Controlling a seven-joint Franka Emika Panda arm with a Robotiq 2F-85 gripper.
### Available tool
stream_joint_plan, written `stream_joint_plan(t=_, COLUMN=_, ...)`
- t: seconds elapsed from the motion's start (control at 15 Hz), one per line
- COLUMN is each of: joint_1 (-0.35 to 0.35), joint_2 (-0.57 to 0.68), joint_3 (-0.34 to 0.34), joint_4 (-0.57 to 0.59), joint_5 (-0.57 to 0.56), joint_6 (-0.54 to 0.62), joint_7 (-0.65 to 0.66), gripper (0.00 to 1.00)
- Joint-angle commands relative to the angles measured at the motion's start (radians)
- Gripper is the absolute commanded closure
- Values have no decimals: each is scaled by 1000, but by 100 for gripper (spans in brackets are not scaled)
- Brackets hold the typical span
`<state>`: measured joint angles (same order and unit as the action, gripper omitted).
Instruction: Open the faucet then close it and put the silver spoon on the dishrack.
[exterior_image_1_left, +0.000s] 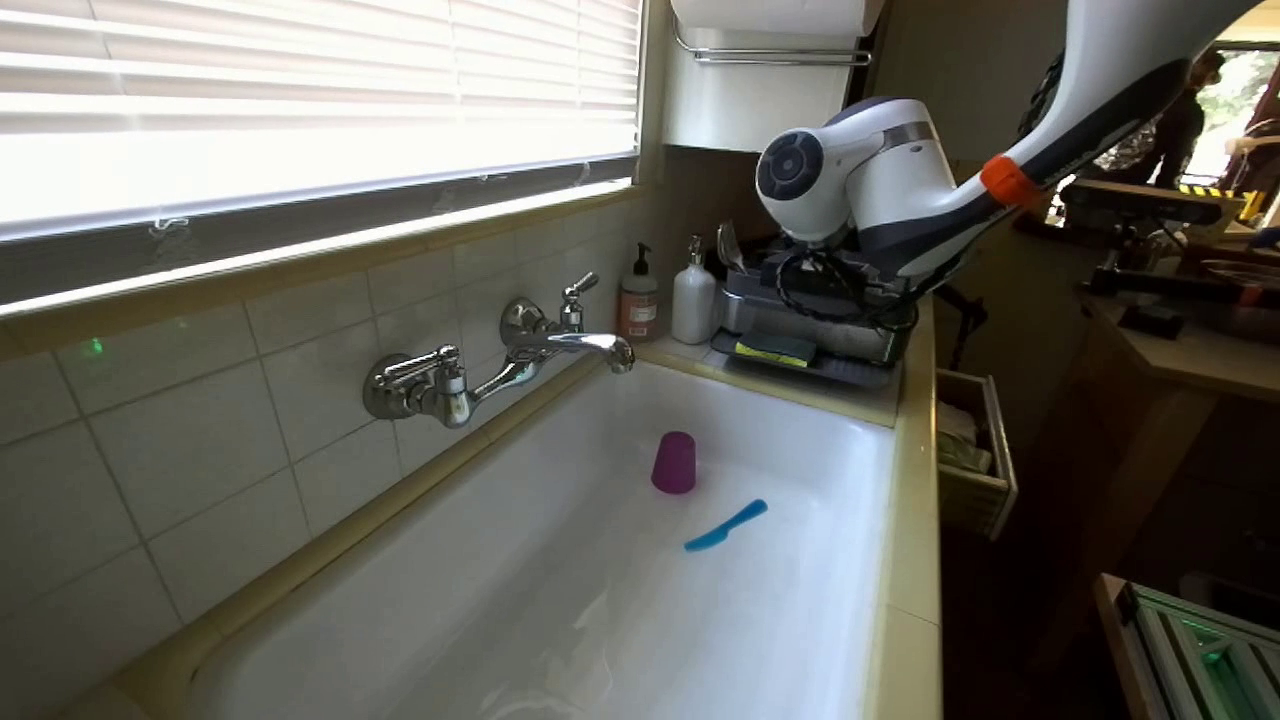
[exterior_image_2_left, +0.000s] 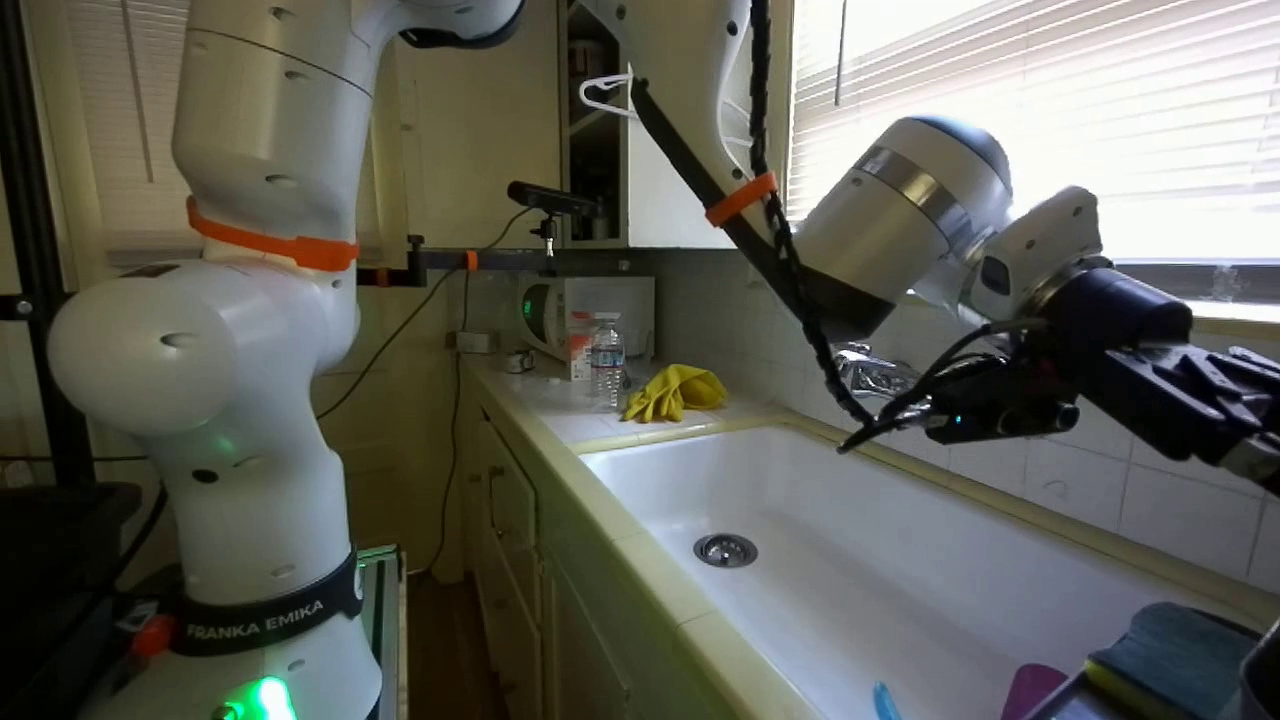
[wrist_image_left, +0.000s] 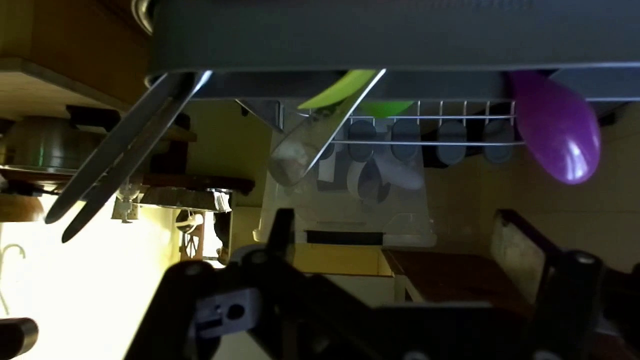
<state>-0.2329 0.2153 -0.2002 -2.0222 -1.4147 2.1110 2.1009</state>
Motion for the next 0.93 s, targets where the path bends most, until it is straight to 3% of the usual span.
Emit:
stream_joint_plan(t=0.0, joint_1=-6, joint_2=-96, joint_3=5, joint_4=-61, joint_5=110, joint_6=22, joint_7=-91, gripper=0)
stream_joint_plan(t=0.2, joint_1=-7, joint_2=-149, joint_3=0, joint_4=-77, joint_5=191, joint_6=39, joint_7=-221, gripper=0)
stream_joint_plan(t=0.87, joint_1=-28, joint_2=-307, joint_3=-59, joint_4=-156, joint_5=380, joint_6=276, joint_7=-906, gripper=0)
